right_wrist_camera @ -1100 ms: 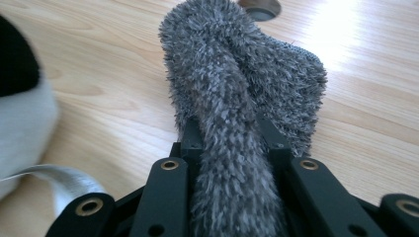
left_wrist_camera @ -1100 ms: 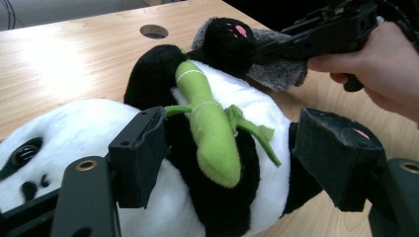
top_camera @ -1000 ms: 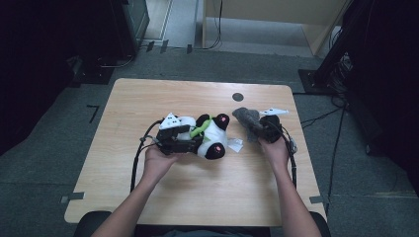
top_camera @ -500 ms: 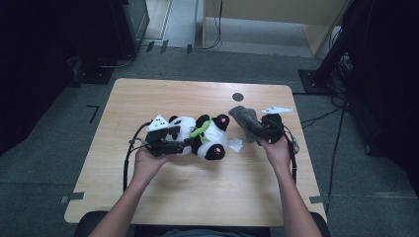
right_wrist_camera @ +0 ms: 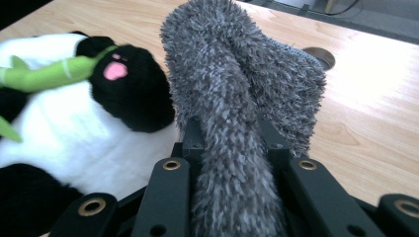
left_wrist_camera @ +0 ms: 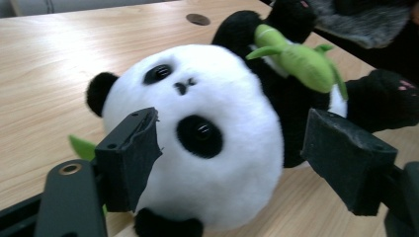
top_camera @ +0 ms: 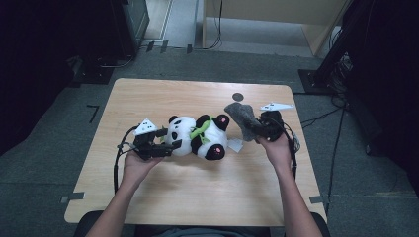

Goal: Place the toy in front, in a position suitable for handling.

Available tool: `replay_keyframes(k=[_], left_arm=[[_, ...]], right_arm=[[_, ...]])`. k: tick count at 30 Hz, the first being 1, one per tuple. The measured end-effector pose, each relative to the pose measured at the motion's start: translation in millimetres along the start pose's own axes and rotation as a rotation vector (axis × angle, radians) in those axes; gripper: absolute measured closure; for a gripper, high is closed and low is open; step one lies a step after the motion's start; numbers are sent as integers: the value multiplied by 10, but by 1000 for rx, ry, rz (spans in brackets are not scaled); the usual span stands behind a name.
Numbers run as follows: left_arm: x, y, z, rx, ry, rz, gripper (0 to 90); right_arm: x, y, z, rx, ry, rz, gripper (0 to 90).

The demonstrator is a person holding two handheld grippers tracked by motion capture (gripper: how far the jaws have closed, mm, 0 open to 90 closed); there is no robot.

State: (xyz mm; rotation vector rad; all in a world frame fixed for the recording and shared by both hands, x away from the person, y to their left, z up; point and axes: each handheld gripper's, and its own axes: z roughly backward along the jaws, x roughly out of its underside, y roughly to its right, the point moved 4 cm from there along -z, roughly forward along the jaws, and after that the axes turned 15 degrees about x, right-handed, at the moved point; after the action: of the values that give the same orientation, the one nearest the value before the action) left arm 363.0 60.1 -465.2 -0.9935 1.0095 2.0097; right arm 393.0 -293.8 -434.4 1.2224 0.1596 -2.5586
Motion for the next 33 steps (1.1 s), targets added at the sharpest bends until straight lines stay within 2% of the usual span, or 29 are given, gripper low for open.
replay_keyframes(k=[5,7,11,15,18,23,26,28,29,30,32,33], left_arm=[[33,-61,-17,1,-13,3,173],[51,-76,-46,-21,-29,-3,144],[102,-142,-80,-28,-46,-1,133],[157,-239,-136,24,-57,61,129],[166,-253,-168,44,-40,78,110],[203,-275,-193,37,-46,56,101],[231,-279,-204,36,-30,51,99],[254,-277,-219,30,-31,41,97],[288,-273,-230,15,-13,9,89],[288,-273,-230,15,-13,9,89],[308,-270,-235,15,-1,1,90],[308,-271,-232,14,-1,1,90]], right_arm=[[-64,-92,63,-33,5,8,728],[-86,-123,74,-35,6,16,727],[-149,-170,104,-47,14,29,727],[-242,-239,148,-69,21,42,727],[-345,-314,168,-73,24,70,725],[-431,-422,162,-86,22,94,725],[-521,-556,133,-107,23,114,724],[-537,-588,128,-113,23,112,723],[-587,-689,91,-137,26,124,724],[-587,-689,91,-137,26,124,724],[-632,-843,13,-158,13,147,723],[-632,-843,13,-158,13,147,723]])
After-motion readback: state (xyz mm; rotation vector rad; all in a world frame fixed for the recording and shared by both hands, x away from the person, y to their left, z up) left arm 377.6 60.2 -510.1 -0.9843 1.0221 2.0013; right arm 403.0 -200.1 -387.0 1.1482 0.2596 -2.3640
